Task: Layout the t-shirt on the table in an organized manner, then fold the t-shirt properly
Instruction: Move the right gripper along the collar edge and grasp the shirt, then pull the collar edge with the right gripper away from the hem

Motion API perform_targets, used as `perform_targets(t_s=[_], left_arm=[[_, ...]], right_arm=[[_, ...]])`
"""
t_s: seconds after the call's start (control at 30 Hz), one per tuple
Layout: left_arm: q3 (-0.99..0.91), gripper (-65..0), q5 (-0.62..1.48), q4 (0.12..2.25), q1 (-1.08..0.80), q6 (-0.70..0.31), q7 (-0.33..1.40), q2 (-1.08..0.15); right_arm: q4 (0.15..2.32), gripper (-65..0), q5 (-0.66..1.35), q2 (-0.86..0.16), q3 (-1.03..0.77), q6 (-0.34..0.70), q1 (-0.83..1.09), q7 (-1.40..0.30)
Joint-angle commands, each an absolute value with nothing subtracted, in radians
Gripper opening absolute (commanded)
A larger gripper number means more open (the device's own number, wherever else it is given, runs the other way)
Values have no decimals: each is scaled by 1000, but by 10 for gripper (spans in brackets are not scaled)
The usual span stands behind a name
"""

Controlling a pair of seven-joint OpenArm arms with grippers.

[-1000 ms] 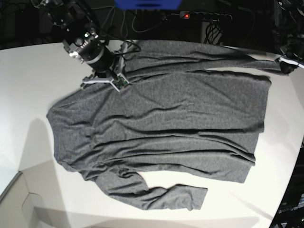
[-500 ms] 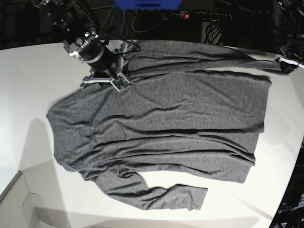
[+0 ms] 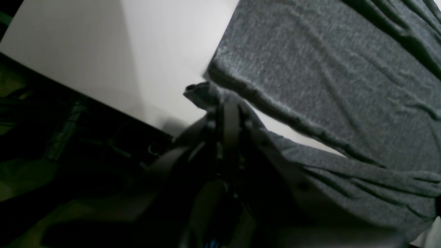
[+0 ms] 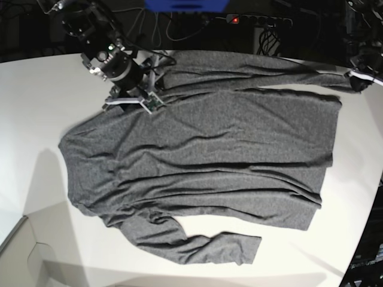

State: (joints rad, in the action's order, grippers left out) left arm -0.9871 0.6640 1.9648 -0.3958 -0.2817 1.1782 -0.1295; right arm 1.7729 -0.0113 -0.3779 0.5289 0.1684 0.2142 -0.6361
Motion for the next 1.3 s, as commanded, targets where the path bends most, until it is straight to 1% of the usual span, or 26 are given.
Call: perform_targets(t_s=[0.0,0.2,0.27,0.37,0.53,0.63,0.8,0.93,1.13,1.27], left_arm=[[-993,-649,676,1983,-395,-283,1164,-143],[-993,-649,676,1983,-383,-283,1164,-143],[-993,-649,676,1983,-383,-283,1164,-143],[-993,-649,676,1983,-381,-283,1164,-143],[-993,-649,676,1983,-381,-283,1164,-143],[-993,-649,676,1983,-381,-283,1164,-143],[-993,-649,676,1983,-375,-283,1164,-143],[-993,-649,679,1985,-335,-283,1164,-143],[-993,-649,809,1991,-291,-274,1164,-147],[-993,-649,845,1991,-286,-274,1164,-145]], right_arm=[[1790,-322,-5,-386,542,171,208,-618],[1784,-323,-7,-394,627,171,193,-618],[1784,-344,-7,-390,628,171,193,-618],[1784,-406,-7,-392,628,171,182,-618],[1771,-548,-7,-395,619,171,156,-624],[1748,-646,-7,-389,576,171,157,-624],[1759,-650,-7,-389,516,171,162,-619],[1821,-650,-7,-390,463,171,170,-622],[1911,-650,-7,-389,384,171,200,-618],[1956,-650,-7,-389,348,171,226,-618]])
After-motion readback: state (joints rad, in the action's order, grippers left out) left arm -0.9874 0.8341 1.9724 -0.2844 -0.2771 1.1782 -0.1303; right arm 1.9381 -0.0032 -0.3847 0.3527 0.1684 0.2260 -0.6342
